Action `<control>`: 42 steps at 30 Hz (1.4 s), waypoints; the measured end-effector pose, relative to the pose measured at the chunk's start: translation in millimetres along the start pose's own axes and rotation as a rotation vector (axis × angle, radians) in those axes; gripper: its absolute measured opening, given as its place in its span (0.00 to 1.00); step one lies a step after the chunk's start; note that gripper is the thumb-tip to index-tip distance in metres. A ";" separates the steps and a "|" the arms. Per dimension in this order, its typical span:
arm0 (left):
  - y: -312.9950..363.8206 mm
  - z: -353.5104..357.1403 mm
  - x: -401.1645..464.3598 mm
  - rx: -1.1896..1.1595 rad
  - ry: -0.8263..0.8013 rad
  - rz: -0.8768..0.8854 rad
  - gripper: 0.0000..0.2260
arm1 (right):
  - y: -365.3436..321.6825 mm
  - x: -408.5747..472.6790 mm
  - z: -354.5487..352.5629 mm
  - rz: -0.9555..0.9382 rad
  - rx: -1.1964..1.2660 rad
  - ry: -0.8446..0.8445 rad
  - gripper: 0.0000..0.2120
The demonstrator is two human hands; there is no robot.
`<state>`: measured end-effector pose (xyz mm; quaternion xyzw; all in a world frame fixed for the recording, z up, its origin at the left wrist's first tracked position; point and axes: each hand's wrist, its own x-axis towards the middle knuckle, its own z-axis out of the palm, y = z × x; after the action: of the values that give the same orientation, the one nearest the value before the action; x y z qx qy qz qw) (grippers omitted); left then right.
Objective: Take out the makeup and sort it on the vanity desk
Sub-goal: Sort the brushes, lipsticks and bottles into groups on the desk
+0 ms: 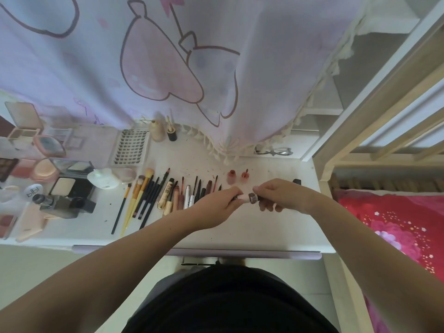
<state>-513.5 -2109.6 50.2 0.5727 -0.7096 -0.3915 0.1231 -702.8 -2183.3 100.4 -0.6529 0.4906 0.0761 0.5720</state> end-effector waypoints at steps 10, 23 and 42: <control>-15.1 -12.7 -9.2 -0.554 -0.178 -0.278 0.06 | 31.6 -4.8 -24.4 -0.010 0.173 0.035 0.05; -24.4 31.7 25.2 0.106 0.475 -0.256 0.07 | 46.4 52.4 57.8 -0.104 0.046 0.501 0.07; -7.1 42.3 10.0 0.312 0.615 0.069 0.07 | 52.0 58.3 11.3 -0.038 -0.201 0.545 0.09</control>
<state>-537.9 -2101.4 14.5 0.6516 -0.7094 -0.0829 0.2553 -705.9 -2199.2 23.1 -0.7118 0.6040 -0.0646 0.3526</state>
